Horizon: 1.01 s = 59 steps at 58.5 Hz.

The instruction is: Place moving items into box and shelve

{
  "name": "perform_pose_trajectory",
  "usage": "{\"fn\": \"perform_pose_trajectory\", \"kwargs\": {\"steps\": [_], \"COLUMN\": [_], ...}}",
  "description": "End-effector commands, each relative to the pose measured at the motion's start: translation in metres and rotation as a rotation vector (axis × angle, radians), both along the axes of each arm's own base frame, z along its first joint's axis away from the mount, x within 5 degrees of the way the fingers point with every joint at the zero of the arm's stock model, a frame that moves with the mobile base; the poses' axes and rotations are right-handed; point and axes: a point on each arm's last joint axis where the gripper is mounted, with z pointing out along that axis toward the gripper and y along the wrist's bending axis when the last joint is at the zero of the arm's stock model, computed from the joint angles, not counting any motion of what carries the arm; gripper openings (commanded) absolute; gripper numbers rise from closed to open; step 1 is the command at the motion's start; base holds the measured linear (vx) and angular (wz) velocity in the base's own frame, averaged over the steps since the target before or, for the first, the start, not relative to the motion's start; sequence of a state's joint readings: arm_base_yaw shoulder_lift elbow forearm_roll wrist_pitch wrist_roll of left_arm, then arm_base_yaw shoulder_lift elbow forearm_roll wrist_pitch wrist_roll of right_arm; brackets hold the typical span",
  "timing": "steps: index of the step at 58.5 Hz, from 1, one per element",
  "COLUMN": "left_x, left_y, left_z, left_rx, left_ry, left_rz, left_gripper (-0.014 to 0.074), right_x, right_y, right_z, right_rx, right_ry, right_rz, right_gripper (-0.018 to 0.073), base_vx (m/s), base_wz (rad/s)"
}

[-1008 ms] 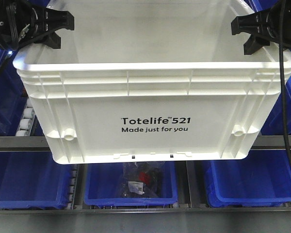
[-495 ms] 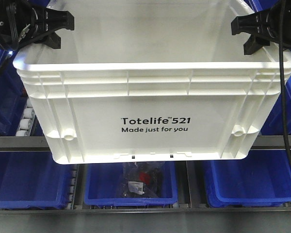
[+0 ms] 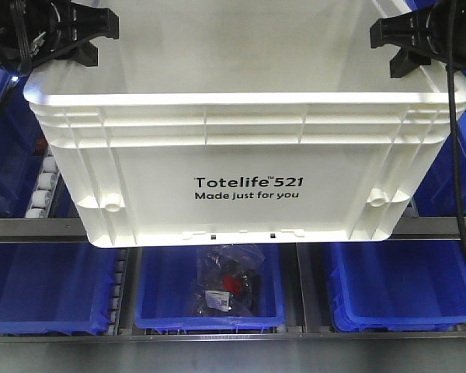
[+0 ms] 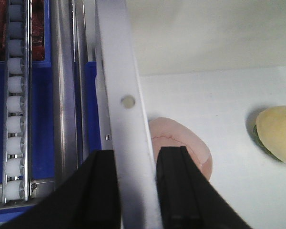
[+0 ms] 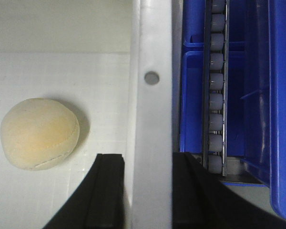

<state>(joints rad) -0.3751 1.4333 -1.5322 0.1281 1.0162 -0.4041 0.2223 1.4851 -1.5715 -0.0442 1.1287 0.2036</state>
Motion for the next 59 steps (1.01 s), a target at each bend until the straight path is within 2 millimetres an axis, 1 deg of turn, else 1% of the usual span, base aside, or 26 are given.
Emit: {"fn": "perform_pose_trajectory", "kwargs": {"steps": [1,7,13,21,31,37,44,52,59], "left_x": [-0.008,-0.007,-0.006,0.001,0.013,0.021,0.03,0.043,0.055], "left_y": [0.009,0.009,0.012,0.014,0.009,0.005,0.005,0.003,-0.003], "left_z": [0.039,0.039,0.039,0.038,0.033,0.029,0.023,0.016,0.009], "left_rx": [-0.009,-0.007,0.038,0.107,0.102,0.1,0.176,0.23,0.231], "left_ry": [-0.232,-0.236,-0.256,-0.286,-0.312,-0.332,-0.343,-0.37,-0.402], "left_rz": [-0.008,-0.008,0.0,0.009,-0.008,-0.019,-0.025,-0.034,-0.058], "left_gripper": [0.0,0.0,0.0,0.0,0.0,0.0,0.0,0.0,0.0], "right_x": [-0.005,-0.005,-0.005,-0.001,0.004,0.01,0.022,0.033,0.042], "right_y": [-0.012,-0.012,-0.012,-0.01,-0.009,-0.008,-0.005,-0.002,-0.001], "right_z": [0.031,0.031,0.032,0.034,0.037,0.032,0.022,0.019,0.015], "right_rx": [-0.054,-0.051,-0.053,-0.041,-0.032,-0.04,-0.054,-0.045,-0.062], "right_ry": [-0.191,-0.19,-0.199,-0.254,-0.31,-0.295,-0.29,-0.335,-0.37], "right_rz": [-0.012,-0.012,-0.012,-0.007,-0.005,0.0,0.017,0.024,0.03], "right_gripper": [-0.0001,-0.0001,-0.0001,-0.0001,-0.0001,-0.0001,-0.0001,-0.0001,-0.0001], "base_vx": [0.0,0.0,0.0,0.0,0.0,0.0,0.0,0.0,0.0], "base_wz": [0.0,0.0,0.0,0.0,0.0,0.0,0.0,0.0,0.0]}}
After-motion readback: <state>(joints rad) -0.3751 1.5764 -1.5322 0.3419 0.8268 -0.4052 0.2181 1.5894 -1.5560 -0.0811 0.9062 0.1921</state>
